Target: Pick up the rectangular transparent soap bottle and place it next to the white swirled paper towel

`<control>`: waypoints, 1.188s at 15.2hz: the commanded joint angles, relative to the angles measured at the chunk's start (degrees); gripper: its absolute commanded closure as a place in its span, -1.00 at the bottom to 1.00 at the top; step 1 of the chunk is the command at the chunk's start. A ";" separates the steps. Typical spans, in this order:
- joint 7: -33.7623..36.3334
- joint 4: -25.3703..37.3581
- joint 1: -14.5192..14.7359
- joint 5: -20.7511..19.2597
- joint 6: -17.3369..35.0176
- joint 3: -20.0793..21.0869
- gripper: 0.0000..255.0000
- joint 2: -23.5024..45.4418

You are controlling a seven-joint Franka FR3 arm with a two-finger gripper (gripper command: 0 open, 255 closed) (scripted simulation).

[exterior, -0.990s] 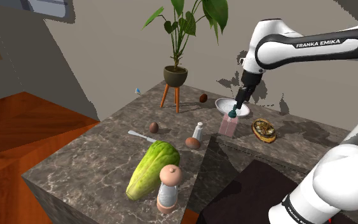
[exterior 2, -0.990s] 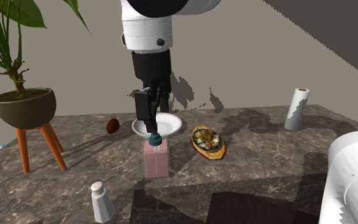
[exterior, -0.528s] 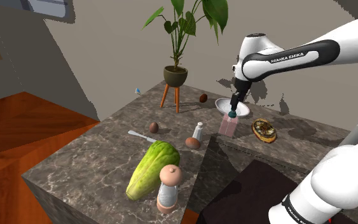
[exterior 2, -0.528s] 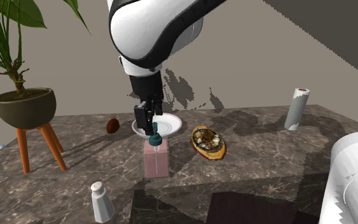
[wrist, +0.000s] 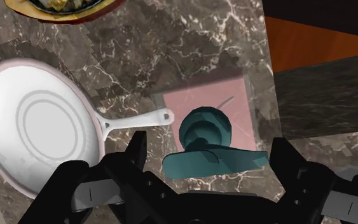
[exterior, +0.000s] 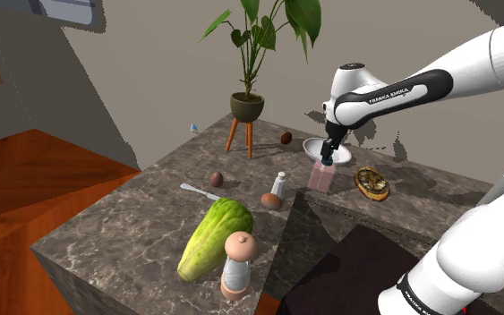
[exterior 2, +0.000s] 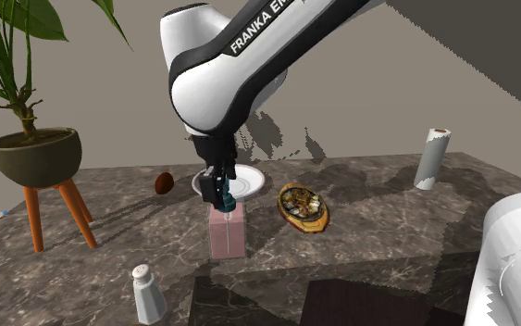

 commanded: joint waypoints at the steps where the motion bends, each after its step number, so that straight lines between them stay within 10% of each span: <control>1: 0.15 -0.35 -0.14 -0.23 1.45 -0.18 -1.00 1.04; 9: 0.14 -0.35 -0.14 -0.23 1.44 -0.18 -1.00 1.03; 10: 0.14 -0.35 -0.14 -0.23 1.44 -0.18 1.00 1.03; 18: 0.15 -0.26 -0.12 -0.21 1.44 -0.17 1.00 1.12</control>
